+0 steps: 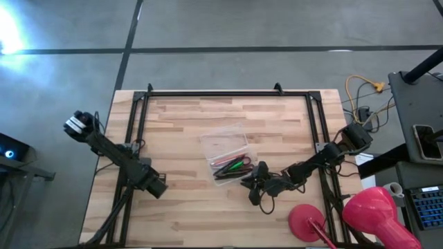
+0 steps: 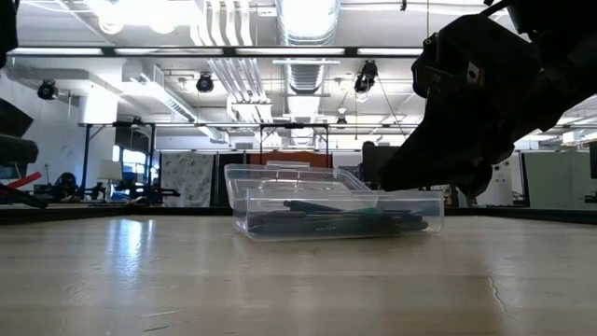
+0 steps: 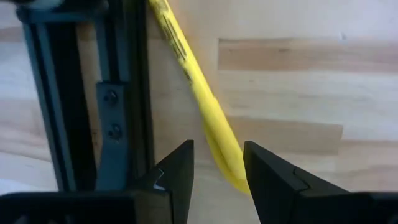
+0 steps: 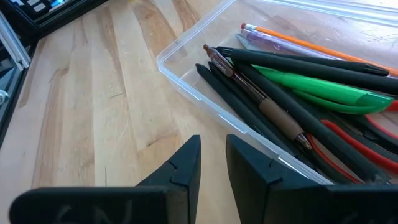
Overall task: Pick & place school supplies into a supply box
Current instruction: Put the yellow pen into the transparent supply box
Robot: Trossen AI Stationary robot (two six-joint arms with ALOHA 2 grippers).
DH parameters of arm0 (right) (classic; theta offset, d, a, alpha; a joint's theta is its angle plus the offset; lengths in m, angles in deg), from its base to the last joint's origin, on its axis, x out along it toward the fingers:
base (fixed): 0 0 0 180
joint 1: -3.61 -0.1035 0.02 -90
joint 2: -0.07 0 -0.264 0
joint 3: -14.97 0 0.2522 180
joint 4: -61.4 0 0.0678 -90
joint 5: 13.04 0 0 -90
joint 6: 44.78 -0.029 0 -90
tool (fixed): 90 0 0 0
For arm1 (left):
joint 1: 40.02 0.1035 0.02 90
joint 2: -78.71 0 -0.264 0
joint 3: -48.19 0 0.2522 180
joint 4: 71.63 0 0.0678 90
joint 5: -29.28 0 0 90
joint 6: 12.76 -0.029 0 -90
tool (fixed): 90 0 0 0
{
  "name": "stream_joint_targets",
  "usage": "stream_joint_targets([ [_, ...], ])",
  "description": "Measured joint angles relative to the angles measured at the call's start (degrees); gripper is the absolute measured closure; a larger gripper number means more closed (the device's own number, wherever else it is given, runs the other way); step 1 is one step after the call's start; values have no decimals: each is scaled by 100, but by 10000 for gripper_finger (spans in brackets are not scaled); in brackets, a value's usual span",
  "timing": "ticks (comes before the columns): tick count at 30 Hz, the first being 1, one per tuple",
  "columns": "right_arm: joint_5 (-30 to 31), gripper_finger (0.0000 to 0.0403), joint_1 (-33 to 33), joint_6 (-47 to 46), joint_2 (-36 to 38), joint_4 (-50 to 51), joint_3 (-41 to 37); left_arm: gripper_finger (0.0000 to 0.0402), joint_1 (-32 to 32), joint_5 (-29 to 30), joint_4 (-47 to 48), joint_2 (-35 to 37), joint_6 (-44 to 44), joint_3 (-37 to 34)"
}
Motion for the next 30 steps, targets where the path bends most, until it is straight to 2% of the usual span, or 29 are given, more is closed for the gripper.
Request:
stream_joint_targets([
  [12, 0, 335, 0, -2, 0, 15, 0, 278, 0, 13, -1101, -36, 77, -639],
  [19, 0, 335, 0, -2, 0, 12, 2, 282, -1, 216, -1237, -9, -307, -657],
  [22, 0, 335, 0, -3, 0, 11, 2, 302, -1, 255, -1296, -5, -334, -694],
  [28, 0, 335, 0, -2, 0, 7, 2, 379, 0, 350, -1344, -5, -469, -747],
  [30, 0, 335, 0, -2, 0, 7, 2, 380, -3, 443, -1329, -9, -577, -700],
])
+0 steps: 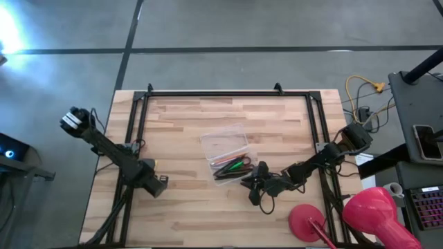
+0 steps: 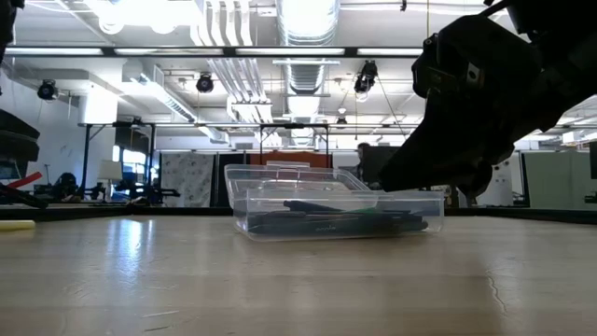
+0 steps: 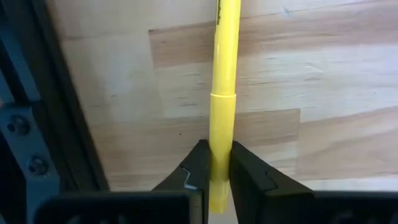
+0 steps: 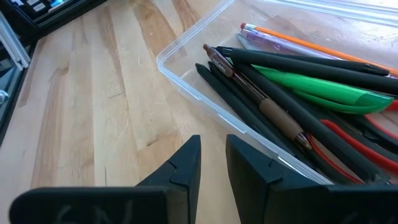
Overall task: Pick & place school supplies into a supply box
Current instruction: Put the yellow pen into the transparent supply box
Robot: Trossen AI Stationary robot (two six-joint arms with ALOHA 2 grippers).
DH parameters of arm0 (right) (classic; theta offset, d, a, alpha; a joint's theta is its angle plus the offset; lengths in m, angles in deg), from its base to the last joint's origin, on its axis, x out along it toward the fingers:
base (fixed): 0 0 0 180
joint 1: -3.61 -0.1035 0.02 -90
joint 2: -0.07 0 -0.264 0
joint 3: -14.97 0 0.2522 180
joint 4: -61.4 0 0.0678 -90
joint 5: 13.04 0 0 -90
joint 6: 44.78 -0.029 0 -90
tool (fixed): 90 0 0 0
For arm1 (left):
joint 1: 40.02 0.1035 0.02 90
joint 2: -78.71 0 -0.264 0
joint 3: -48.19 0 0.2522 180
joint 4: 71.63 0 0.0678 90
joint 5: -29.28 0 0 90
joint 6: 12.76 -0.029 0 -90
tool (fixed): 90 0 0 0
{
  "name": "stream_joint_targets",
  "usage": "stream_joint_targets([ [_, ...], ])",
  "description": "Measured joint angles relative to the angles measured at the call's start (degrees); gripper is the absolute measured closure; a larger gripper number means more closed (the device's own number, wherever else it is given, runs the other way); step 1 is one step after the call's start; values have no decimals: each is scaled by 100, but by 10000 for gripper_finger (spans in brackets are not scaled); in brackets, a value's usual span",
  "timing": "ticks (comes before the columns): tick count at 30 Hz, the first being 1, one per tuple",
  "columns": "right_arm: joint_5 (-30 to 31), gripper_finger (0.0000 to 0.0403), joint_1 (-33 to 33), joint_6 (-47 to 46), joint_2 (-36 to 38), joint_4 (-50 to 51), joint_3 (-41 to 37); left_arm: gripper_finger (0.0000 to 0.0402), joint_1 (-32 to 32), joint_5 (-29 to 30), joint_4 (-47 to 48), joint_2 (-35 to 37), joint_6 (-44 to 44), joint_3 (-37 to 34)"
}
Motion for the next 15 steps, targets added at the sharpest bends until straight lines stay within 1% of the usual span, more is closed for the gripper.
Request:
stream_joint_targets([
  [1, 0, 335, 0, 0, 0, -2, 0, 380, -3, 88, 22, -6, -137, 53],
  [4, 0, 335, 0, 0, 0, -1, 0, 379, 16, 636, 112, -12, -504, 371],
  [7, 0, 335, 0, 0, 0, -4, 0, 380, 29, 1840, 456, -41, -515, 901],
  [9, 0, 335, 0, 0, 0, -8, 0, 380, 14, 3050, 603, 13, -733, 1370],
  [11, 0, 335, 0, -2, 0, -28, 0, 380, 2, 4265, 549, 17, -1437, 1923],
  [12, 0, 335, 0, -2, 0, -31, 0, 380, 74, 4686, 504, 16, -1914, 2213],
  [13, 0, 335, 0, -1, 0, -31, 0, 380, 186, 4954, 465, -5, -2528, 2520],
  [15, 0, 335, 0, -2, 0, -31, 0, 380, 500, 5033, 333, -108, -3881, 3022],
])
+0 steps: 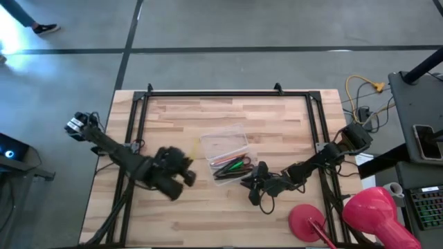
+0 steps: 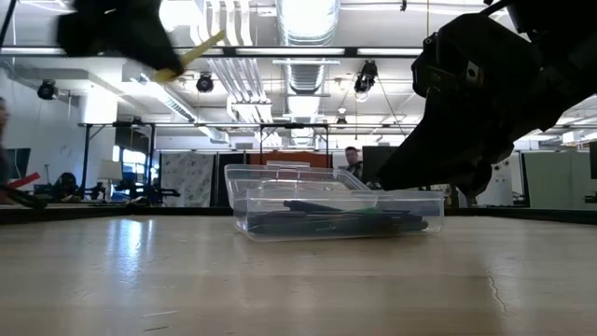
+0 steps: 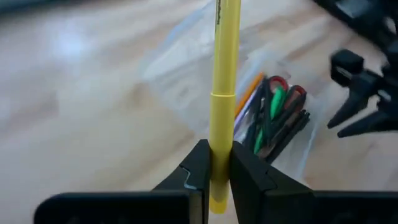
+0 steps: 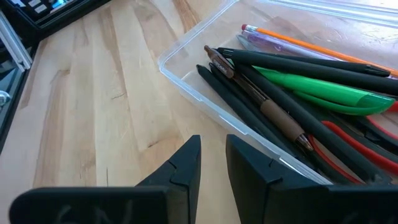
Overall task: Pick & place school supplies into a supply box
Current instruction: Put the yellow pen into the transparent supply box
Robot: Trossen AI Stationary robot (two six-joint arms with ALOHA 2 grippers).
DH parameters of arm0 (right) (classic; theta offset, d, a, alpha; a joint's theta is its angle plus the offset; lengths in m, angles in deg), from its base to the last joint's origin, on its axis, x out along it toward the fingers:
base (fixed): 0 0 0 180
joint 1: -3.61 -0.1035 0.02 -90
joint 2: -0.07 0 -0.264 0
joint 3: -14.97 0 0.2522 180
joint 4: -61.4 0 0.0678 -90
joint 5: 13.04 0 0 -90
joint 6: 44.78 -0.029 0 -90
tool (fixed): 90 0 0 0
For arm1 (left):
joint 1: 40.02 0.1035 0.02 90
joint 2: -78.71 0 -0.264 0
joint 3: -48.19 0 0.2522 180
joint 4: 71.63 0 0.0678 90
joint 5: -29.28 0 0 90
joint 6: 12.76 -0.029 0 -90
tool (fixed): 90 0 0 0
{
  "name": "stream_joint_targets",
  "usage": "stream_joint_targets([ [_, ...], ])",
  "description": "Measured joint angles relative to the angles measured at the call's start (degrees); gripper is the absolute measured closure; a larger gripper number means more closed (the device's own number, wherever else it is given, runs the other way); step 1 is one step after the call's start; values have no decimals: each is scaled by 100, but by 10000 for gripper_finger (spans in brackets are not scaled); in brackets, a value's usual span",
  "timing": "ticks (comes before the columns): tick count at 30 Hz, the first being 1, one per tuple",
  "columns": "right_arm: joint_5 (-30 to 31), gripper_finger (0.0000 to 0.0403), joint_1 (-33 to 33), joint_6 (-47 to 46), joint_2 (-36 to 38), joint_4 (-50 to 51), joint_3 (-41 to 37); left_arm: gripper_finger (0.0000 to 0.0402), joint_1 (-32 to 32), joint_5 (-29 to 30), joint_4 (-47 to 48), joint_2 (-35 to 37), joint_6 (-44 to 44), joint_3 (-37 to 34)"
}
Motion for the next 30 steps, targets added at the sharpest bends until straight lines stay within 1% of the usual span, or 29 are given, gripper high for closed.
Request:
stream_joint_targets([
  [4, 0, 335, 0, 0, 0, -1, 0, 380, 701, -197, -544, -448, -2671, 753],
  [6, 0, 335, 0, 0, 0, -3, 0, 380, 1136, -435, -799, -722, -3772, 1062],
  [7, 0, 335, 0, 0, 0, -6, 0, 379, 1359, -672, -953, -868, -4250, 1200],
  [9, 0, 335, 0, 0, 0, -4, 0, 376, 1773, -1373, -1226, -1202, -5056, 1440],
  [12, 0, 335, 0, 0, 0, -4, 0, 374, 2180, -2420, -1469, -1734, -5984, 1788],
  [14, 0, 335, 0, 0, 0, -7, 0, 374, 2353, -2839, -1417, -2108, -6306, 1986],
  [18, 0, 335, 0, 0, 0, -7, 0, 374, 2555, -3773, -1429, -2826, -6598, 2200],
  [19, 0, 335, 0, 0, 0, -8, -1, 374, 2558, -3914, -1469, -3001, -6672, 2243],
  [24, 0, 335, 0, 0, 0, -18, 0, 364, 2525, -4033, -1384, -3724, -6737, 2440],
  [27, 0, 335, 0, 0, 0, -17, 0, 349, 2541, -3960, -1103, -3853, -6589, 2508],
  [30, 0, 335, 0, 0, 0, -15, 0, 334, 2545, -3920, -1104, -3815, -6593, 2531],
])
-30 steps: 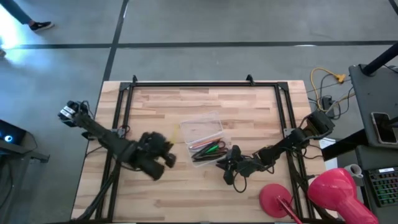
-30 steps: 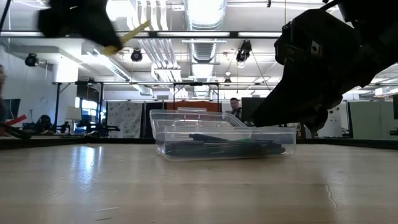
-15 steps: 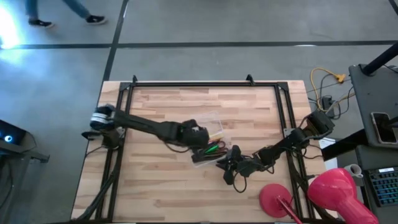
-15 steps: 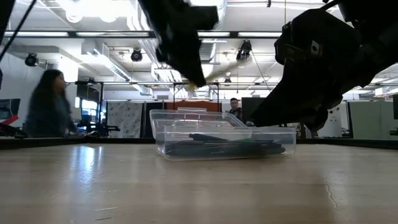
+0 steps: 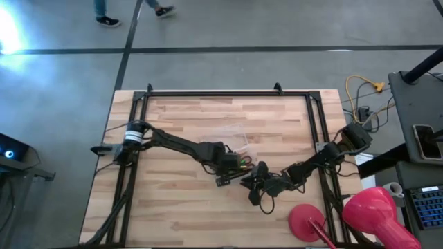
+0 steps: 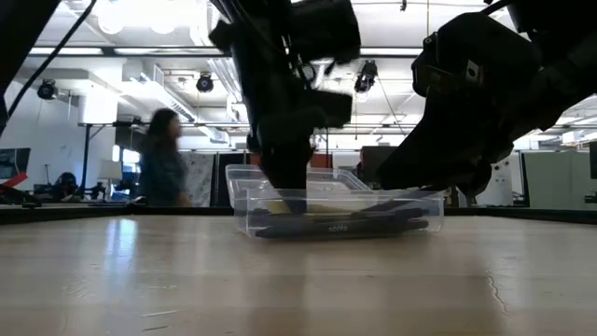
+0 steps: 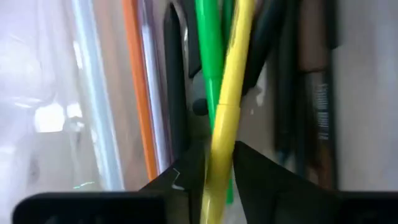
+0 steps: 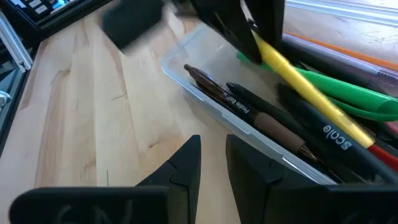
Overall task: Pick & place school supplies into a supply box
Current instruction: Put the yellow pen into the transparent supply box, then close the transparent supply box
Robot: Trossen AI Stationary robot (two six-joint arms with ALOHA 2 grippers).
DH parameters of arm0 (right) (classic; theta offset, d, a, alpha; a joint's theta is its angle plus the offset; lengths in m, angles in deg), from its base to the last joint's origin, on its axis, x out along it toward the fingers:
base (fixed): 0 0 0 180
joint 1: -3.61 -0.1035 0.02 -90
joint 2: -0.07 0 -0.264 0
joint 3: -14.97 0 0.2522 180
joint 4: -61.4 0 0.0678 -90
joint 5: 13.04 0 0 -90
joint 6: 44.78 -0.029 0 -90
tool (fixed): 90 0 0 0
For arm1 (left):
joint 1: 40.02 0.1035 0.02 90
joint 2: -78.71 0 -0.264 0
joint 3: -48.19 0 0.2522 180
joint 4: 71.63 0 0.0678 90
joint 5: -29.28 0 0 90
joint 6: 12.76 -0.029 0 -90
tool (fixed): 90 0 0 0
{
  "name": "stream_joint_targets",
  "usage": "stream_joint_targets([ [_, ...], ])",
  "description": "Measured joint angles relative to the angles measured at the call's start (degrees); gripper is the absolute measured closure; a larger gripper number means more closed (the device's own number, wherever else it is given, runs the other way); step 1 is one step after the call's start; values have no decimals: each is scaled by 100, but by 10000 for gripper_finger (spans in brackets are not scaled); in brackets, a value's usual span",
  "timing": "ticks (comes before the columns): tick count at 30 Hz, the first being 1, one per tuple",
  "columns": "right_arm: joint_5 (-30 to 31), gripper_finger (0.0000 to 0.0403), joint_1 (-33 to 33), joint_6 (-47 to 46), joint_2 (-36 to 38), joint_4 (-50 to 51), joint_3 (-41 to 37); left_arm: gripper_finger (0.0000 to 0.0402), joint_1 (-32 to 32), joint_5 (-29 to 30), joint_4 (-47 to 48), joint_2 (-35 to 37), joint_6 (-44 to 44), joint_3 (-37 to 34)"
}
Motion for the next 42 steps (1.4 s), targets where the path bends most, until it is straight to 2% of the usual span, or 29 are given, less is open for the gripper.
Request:
stream_joint_targets([
  [6, 0, 335, 0, 0, 0, 8, -1, 319, -13, 149, 371, 557, 250, 15],
  [10, 0, 335, 0, 0, 0, 3, 0, 318, -15, 169, 570, 1243, 444, -107],
  [12, 0, 335, 0, 0, 0, 7, -2, 318, -7, 524, 560, 1621, 586, -294],
  [14, 0, 335, 0, 0, 0, 9, -2, 318, 112, 1224, 528, 1981, 787, -627],
  [16, 0, 335, 0, 0, 0, 7, 0, 318, 460, 1494, 500, 2325, 1260, -1047],
  [19, 0, 335, 0, 0, 0, 7, -2, 323, 1159, 1368, 263, 2963, 2154, -1743],
  [22, 0, 335, 0, 0, 0, 7, -1, 334, 1741, 1303, -510, 3803, 2630, -2477],
  [25, 0, 335, 0, 0, 0, 7, -2, 348, 2352, 975, -1555, 4562, 2710, -3140],
  [27, 0, 335, 0, 0, 0, 7, 0, 356, 2839, 425, -2037, 4845, 2702, -3492],
  [31, 0, 335, 0, 0, 0, 7, -2, 363, 3742, -1201, -2329, 4647, 2896, -3999],
  [33, 0, 335, 0, 0, 0, 7, -2, 364, 3963, -1680, -2500, 4279, 3088, -4149],
  [35, 0, 335, 0, 0, 0, 7, 0, 364, 4093, -1874, -2560, 3913, 3133, -4171],
  [38, 0, 335, 0, 0, 0, 7, -2, 364, 4182, -1850, -2579, 3397, 3096, -4049],
  [42, 1, 335, 0, 0, 0, 7, -1, 364, 4266, -1918, -2553, 2701, 2620, -3771],
])
